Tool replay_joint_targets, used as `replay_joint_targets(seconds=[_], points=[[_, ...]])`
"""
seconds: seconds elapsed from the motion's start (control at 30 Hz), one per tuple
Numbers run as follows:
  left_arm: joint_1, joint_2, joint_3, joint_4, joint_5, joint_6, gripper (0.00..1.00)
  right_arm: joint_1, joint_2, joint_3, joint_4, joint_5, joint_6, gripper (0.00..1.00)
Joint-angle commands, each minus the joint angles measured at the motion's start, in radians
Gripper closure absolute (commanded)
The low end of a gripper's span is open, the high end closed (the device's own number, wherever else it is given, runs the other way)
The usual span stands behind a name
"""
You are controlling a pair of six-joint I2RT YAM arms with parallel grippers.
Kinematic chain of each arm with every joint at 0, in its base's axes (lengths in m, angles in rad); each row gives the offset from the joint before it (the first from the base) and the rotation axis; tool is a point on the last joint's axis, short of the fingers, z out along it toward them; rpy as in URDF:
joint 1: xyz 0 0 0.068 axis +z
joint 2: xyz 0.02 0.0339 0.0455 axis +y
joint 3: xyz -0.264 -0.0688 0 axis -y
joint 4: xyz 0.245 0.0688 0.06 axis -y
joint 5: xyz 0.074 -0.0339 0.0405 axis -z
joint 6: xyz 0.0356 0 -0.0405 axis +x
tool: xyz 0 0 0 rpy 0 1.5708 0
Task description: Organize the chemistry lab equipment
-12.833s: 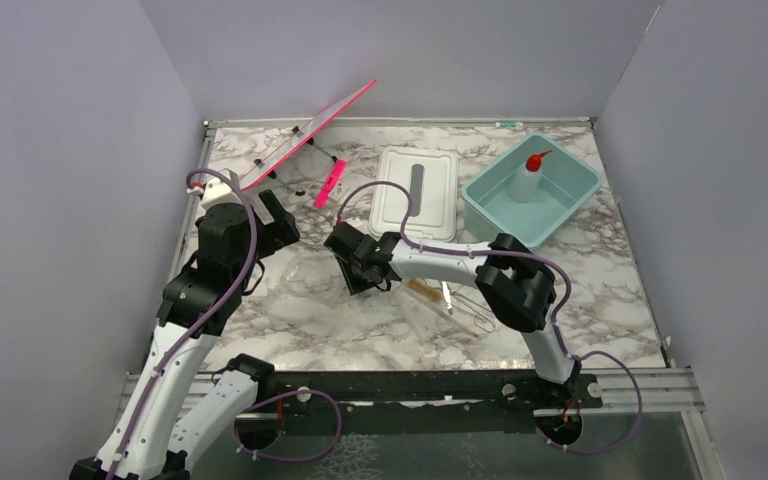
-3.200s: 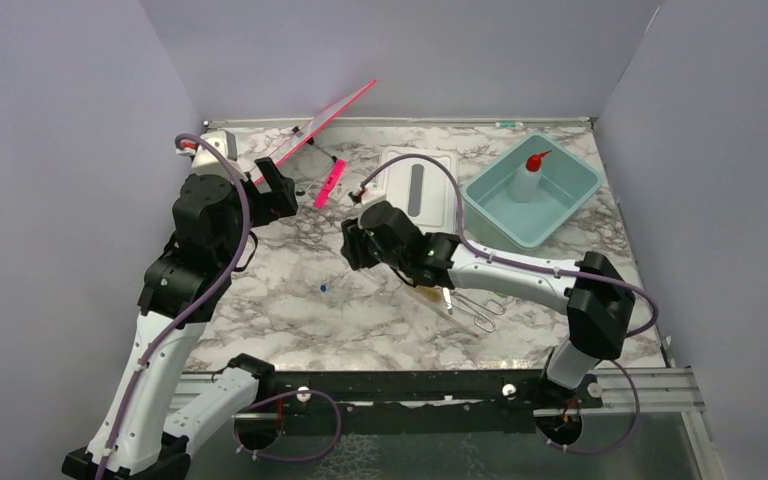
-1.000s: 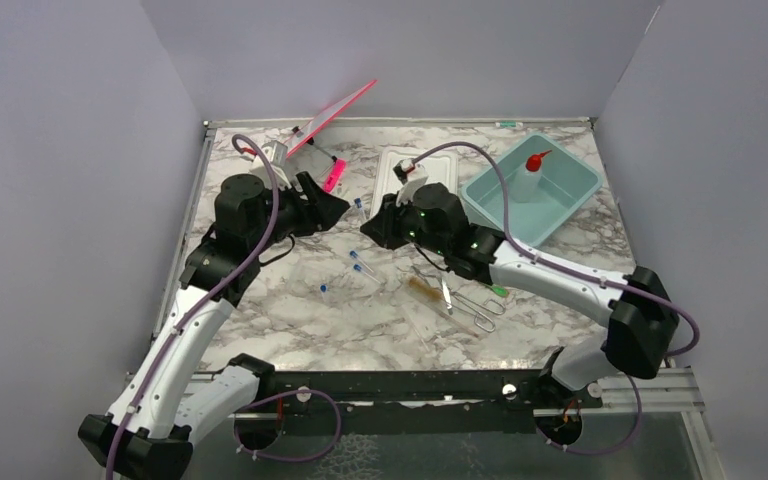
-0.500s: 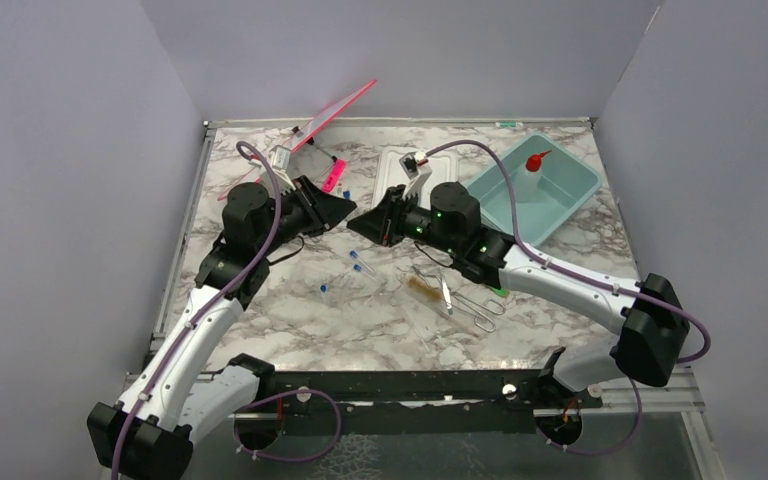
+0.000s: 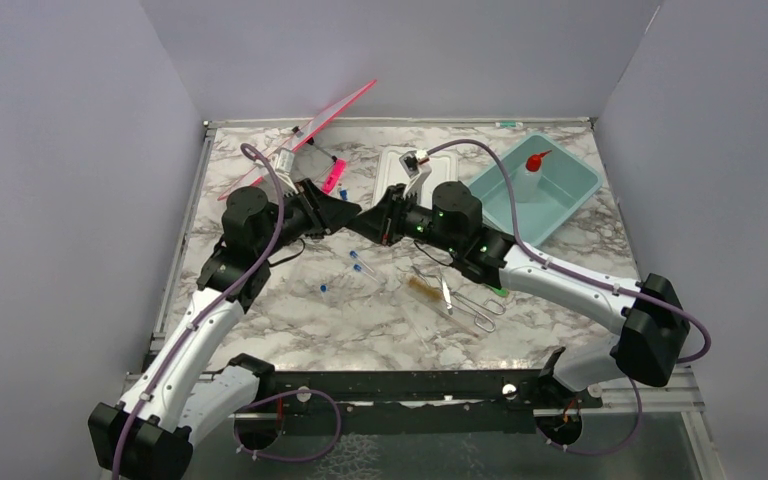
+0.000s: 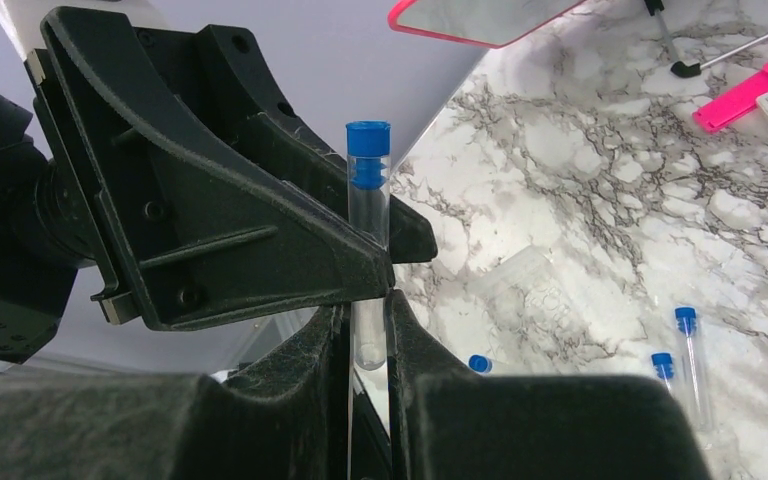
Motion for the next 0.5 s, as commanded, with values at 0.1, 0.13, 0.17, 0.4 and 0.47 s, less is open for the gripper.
replay_joint_targets(seconds=[0.1, 0.13, 0.17, 0.4, 0.47], points=[[-0.007, -0.036, -0.028, 0.041, 0.089, 0.084, 0.83, 0.000, -0.009, 0.002, 0.069, -0.019, 0.005, 0.87], [-0.008, -0.040, -0.030, 0.046, 0.084, 0.101, 0.87, 0.000, -0.009, 0.006, 0.055, -0.016, -0.001, 0.87], [-0.008, -0.045, -0.031, 0.047, 0.079, 0.122, 0.91, 0.000, -0.010, 0.010, 0.038, -0.012, -0.007, 0.85], [-0.008, -0.060, 0.002, 0.041, 0.099, 0.357, 0.97, 0.000, -0.073, 0.024, -0.082, -0.004, -0.098, 0.53], [-0.008, -0.073, 0.006, 0.043, 0.141, 0.454, 0.97, -0.008, -0.107, 0.054, -0.145, -0.008, -0.105, 0.48]])
